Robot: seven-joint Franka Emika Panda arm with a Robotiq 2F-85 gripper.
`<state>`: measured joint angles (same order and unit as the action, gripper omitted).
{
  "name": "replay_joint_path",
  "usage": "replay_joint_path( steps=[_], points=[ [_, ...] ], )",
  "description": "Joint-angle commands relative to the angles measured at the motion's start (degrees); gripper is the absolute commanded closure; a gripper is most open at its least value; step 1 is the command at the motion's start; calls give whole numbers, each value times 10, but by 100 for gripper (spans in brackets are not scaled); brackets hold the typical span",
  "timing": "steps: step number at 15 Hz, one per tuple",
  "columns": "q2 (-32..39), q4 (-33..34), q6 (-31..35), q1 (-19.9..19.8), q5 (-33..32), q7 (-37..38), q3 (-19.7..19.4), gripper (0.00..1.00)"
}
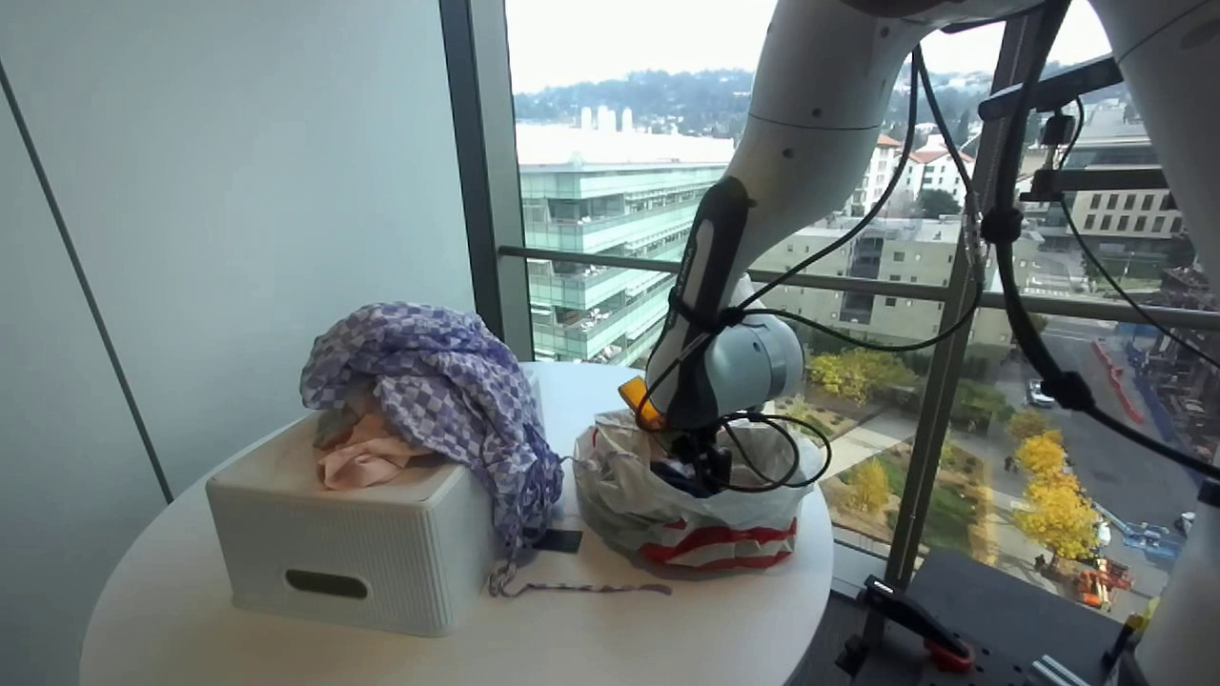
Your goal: Put the peach, the purple and the blue shirts on the basket
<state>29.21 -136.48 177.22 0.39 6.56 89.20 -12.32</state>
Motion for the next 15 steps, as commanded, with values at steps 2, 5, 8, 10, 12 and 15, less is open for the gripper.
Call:
replay_joint_path(
  steps=[2,5,8,10,12,15],
  points=[
    [-21,-46,59,85,46,-10,-66,0],
    [-36,-75,74,129,61,-30,-96,0],
    [-43,-89,131,162,66,-66,-111,0],
    [-64,-82,145,117,71,-102,-55,0],
    [-96,-77,128,64,64,-129,12,0],
    [-111,-37,38,-64,-3,-119,149,0]
  ],
)
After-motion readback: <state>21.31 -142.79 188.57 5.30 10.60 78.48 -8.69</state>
